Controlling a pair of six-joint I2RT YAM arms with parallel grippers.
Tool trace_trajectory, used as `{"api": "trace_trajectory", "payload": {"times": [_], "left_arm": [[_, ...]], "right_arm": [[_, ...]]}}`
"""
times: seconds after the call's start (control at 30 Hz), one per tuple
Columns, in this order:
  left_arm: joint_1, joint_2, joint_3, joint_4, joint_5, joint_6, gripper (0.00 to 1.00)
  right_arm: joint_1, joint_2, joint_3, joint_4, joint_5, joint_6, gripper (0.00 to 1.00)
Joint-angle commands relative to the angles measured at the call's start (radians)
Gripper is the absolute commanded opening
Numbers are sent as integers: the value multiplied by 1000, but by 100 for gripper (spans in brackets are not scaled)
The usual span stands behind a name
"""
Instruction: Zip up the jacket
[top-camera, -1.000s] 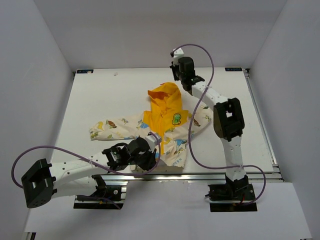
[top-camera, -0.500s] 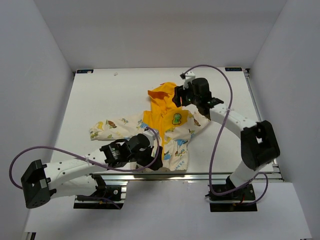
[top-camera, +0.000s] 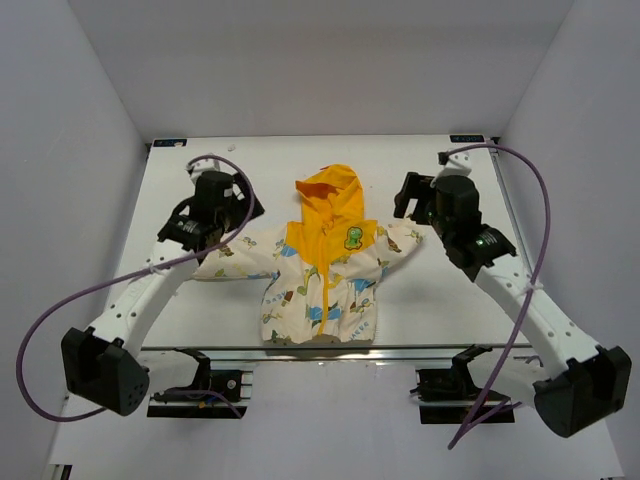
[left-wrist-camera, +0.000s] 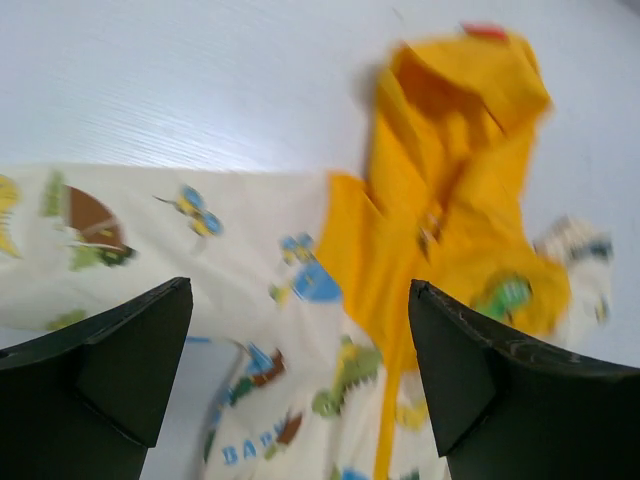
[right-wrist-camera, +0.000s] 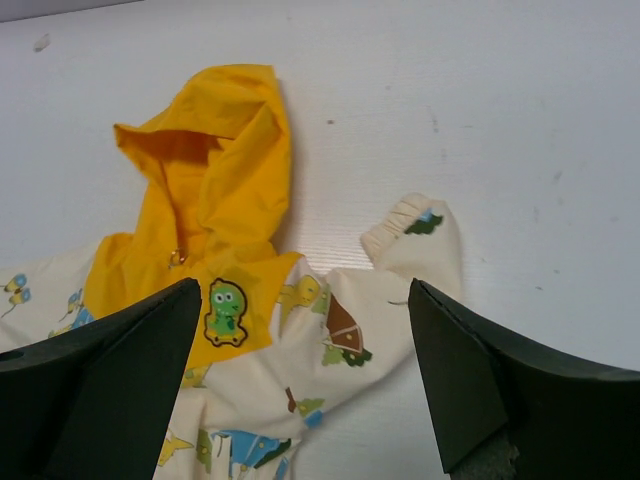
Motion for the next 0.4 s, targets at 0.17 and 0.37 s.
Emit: {"api": "trace_trajectory", "payload": {"times": [0.17, 0.37], "left_arm": [[148, -16, 97, 101, -119, 9, 98], [326, -55, 26, 105, 49, 6, 98]], "right_arm": [[-2, -165, -39, -153, 252, 61, 89], [-2, -276, -87, -138, 215, 44, 89]]}}
